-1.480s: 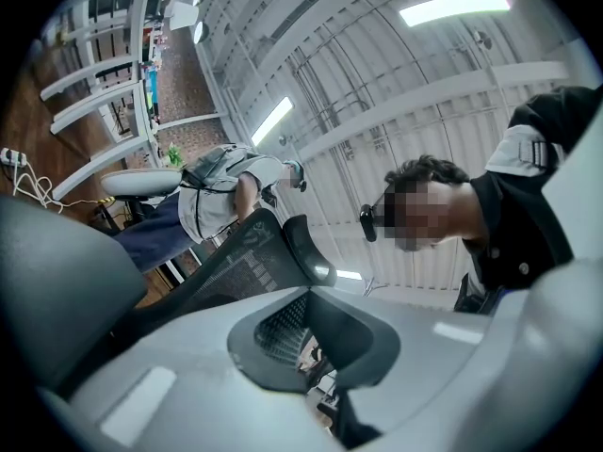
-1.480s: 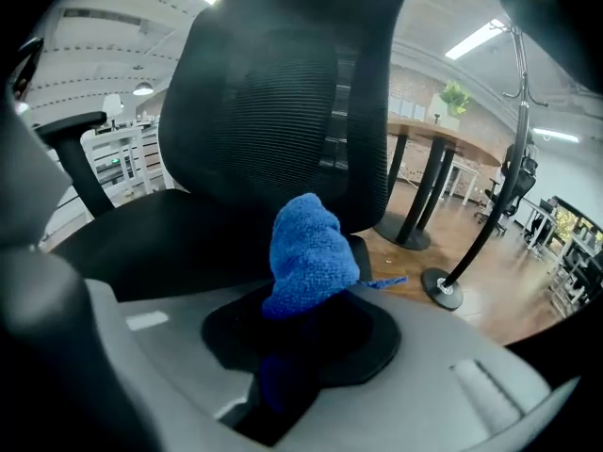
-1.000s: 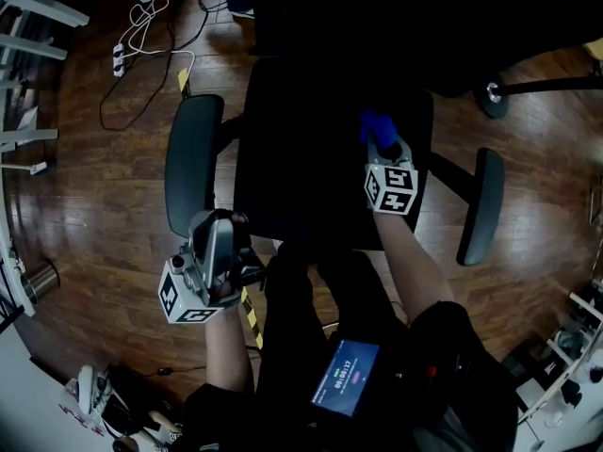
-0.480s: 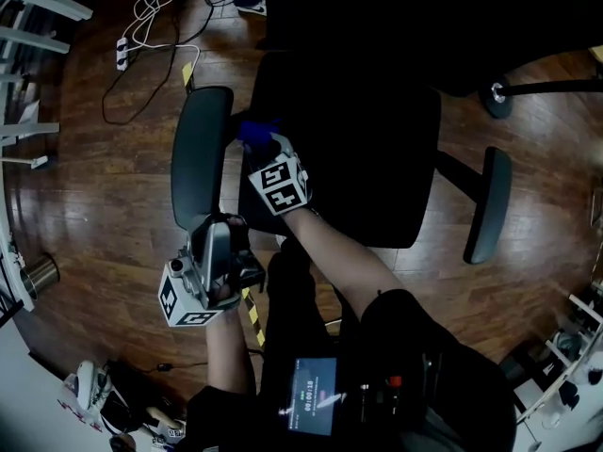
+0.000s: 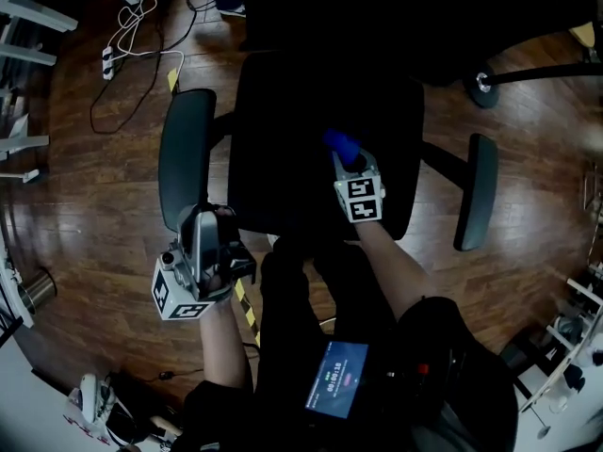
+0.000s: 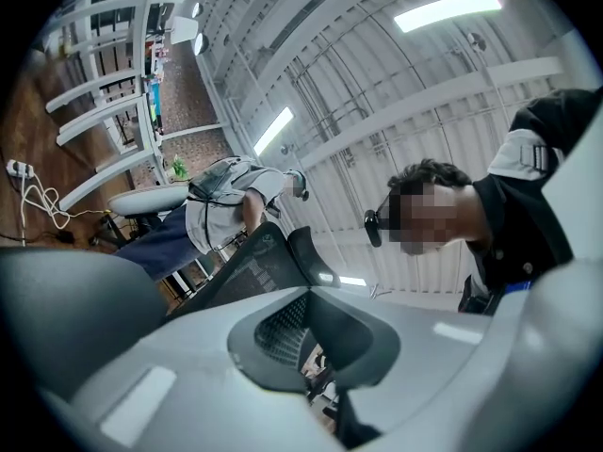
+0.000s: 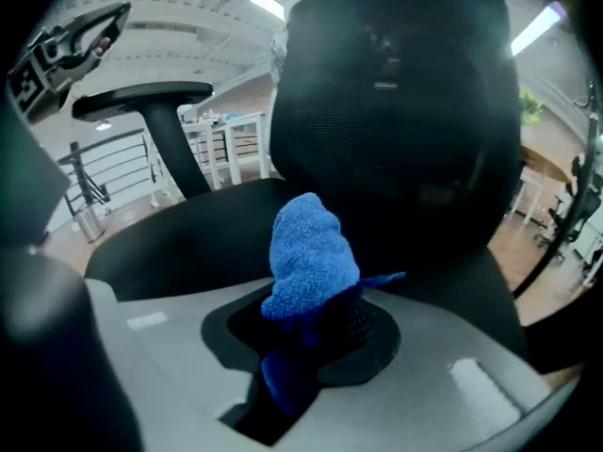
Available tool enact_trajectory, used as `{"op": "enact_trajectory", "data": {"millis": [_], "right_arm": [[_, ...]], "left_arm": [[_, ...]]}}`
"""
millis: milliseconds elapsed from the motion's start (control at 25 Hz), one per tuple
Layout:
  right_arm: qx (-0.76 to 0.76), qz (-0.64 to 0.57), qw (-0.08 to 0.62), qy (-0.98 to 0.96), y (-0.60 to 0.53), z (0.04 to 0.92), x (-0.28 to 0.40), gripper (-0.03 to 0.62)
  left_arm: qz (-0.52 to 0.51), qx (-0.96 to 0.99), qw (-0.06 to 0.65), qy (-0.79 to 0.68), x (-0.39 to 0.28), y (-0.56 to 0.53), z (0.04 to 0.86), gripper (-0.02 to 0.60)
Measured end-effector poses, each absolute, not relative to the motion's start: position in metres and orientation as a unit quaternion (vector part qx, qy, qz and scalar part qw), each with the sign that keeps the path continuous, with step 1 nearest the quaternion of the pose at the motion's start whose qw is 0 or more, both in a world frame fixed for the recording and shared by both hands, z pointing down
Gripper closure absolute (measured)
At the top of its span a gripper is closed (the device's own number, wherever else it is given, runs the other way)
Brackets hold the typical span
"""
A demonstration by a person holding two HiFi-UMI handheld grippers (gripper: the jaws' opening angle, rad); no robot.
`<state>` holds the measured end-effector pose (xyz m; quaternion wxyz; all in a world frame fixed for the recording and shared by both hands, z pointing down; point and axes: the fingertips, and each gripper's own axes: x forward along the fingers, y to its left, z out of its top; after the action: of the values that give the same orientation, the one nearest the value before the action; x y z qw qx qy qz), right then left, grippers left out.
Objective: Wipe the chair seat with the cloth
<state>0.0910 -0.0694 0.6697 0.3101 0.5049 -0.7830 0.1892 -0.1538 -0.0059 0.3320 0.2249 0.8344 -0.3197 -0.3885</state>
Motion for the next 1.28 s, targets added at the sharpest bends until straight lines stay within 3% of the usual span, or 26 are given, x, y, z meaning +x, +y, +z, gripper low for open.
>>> {"op": "enact_trajectory", "data": {"millis": [120,240,520,680,880,1040,1160,1280], "right_arm": [[0.580,0.195,0.321,-0.723,-0.042,0.662,0.196,0.499],[0.624,0.194,0.320,-0.686,-0.026,0.651,0.257,0.499],[0.654,0.201,0.302,-0.663,-0.029,0.647,0.262,0.499],[0.622,0.191,0.263,-0.712,-0.040,0.624,0.188,0.498],[0.490,0.179,0.218,-0.825,-0.057,0.610,0.003,0.498],[0.360,0.153,0.247,-0.887,-0.024,0.624,-0.134,0.499],[0.296,0.110,0.292,-0.903,0.000,0.639,-0.167,0.498],[0.296,0.115,0.287,-0.904,-0.002,0.643,-0.161,0.497]], "left_arm": [[-0.390,0.836,0.228,-0.312,-0.147,-0.007,0.331,0.588],[-0.390,0.837,0.230,-0.308,-0.143,-0.008,0.331,0.588],[-0.393,0.837,0.224,-0.307,-0.139,-0.008,0.325,0.588],[-0.396,0.835,0.220,-0.312,-0.150,-0.004,0.319,0.588],[-0.396,0.830,0.215,-0.330,-0.160,-0.001,0.321,0.588],[-0.393,0.829,0.218,-0.332,-0.163,0.005,0.317,0.588],[-0.389,0.832,0.220,-0.328,-0.157,0.010,0.316,0.588],[-0.388,0.833,0.224,-0.325,-0.153,0.011,0.320,0.588]]}}
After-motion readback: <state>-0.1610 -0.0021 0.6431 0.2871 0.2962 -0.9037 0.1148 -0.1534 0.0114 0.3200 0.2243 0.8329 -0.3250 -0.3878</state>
